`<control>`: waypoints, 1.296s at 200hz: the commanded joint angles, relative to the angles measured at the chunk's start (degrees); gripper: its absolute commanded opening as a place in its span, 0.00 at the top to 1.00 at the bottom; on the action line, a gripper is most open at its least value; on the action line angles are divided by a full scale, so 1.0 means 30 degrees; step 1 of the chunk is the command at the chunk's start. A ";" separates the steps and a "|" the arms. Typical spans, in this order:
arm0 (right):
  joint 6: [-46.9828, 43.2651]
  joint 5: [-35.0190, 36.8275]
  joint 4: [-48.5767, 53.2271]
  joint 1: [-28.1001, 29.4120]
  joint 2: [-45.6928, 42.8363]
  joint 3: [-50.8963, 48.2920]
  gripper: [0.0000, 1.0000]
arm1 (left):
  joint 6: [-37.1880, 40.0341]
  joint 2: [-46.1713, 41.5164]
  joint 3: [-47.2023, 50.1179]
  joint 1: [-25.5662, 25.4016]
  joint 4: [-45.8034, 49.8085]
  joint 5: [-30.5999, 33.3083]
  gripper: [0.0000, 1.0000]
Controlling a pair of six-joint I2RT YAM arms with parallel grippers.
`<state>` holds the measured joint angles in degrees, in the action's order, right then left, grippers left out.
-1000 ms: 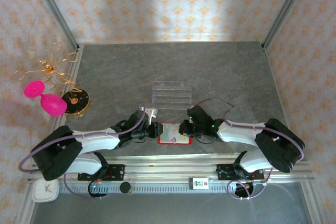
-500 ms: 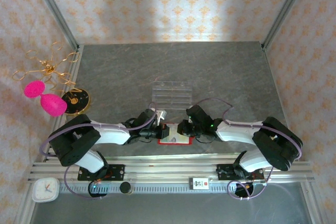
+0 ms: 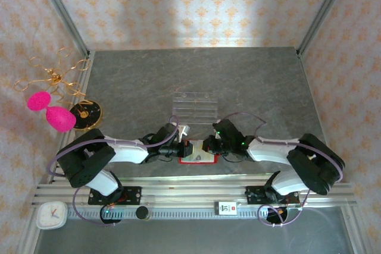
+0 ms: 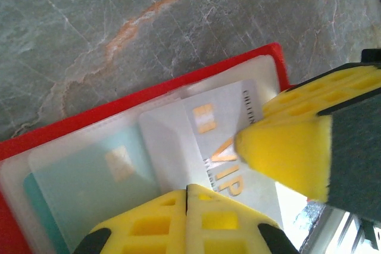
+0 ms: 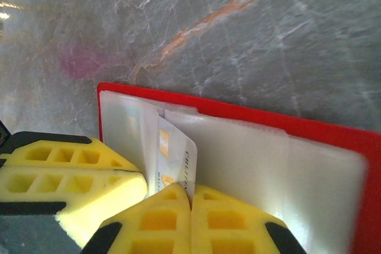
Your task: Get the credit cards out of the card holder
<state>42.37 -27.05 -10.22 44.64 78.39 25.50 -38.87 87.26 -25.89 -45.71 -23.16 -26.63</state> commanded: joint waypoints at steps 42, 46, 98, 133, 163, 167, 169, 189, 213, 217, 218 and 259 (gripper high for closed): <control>-0.4072 0.2585 0.3571 -0.0291 -0.4672 0.0407 1.00 | 0.0939 0.0160 0.0054 0.0406 0.1129 -0.0063 0.99; -0.4444 0.2769 0.3933 -0.0291 -0.4959 0.0733 1.00 | 0.0934 0.0083 -0.0003 0.0386 0.1129 -0.0033 0.98; -1.0105 0.5239 0.7911 -0.0291 -0.5447 0.6564 1.00 | 0.0454 -0.2679 -0.1079 0.0437 0.1688 -0.0197 0.72; -1.5727 0.5403 0.9469 -0.0437 -0.1565 1.2093 1.00 | 0.0484 -0.5464 -0.1216 0.0985 0.3729 0.0777 0.67; -2.0431 0.3531 0.9465 -0.1142 0.1138 1.4833 1.00 | 0.0411 -0.7940 -0.0863 0.1596 0.5663 0.2758 0.61; -2.0855 0.2986 0.9800 -0.1317 0.1548 1.5388 1.00 | 0.0440 -0.8198 -0.0861 0.1645 0.5934 0.2931 0.60; -2.1102 0.2682 0.9948 -0.1441 0.1685 1.5703 1.00 | 0.0482 -0.8316 -0.0862 0.1688 0.6079 0.2996 0.59; -2.3198 0.1526 1.1727 -0.2018 0.3679 1.8662 1.00 | 0.0982 -0.9137 -0.1106 0.2128 0.7774 0.4035 0.56; -2.5627 0.1265 1.4565 -0.2220 0.6487 2.2316 1.00 | 0.1398 -0.9738 -0.1171 0.3280 0.9009 0.4659 0.54; -2.5871 0.1431 1.4804 -0.2237 0.6868 2.2808 1.00 | 0.1414 -0.9834 -0.1134 0.3530 0.9072 0.4617 0.54; -2.5930 0.1488 1.4862 -0.2246 0.6980 2.2902 1.00 | 0.1414 -0.9866 -0.1130 0.3598 0.9084 0.4594 0.54; -2.8973 0.1470 1.7397 -0.2342 0.9935 2.6680 1.00 | 0.1385 -1.0896 -0.0835 0.5856 0.9038 0.4030 0.44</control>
<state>-35.57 -21.52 33.52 37.82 104.64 100.01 -35.83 56.95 -28.47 -30.61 1.76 -15.33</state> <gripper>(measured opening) 0.041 0.533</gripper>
